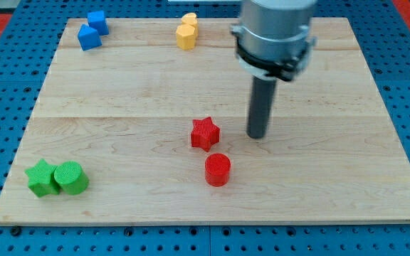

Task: Slide the red star to the center left of the board

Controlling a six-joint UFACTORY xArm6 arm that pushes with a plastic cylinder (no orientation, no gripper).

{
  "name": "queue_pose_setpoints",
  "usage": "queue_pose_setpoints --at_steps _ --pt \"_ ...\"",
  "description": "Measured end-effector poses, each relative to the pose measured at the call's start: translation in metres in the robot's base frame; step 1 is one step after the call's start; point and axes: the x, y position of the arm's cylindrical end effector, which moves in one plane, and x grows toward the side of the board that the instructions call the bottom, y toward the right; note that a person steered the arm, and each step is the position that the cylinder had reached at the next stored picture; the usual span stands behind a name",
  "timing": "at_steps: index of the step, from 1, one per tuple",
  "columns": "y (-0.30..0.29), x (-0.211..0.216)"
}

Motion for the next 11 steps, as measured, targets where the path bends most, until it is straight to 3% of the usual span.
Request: queue_pose_setpoints --at_steps 1,4,6,8,9,10,11 --pt "0.020 0.065" --pt "-0.049 0.079" --pt "-0.083 0.004" --pt "-0.156 -0.024" --pt "-0.109 -0.038" --pt "-0.156 -0.067" --pt "-0.262 -0.068"
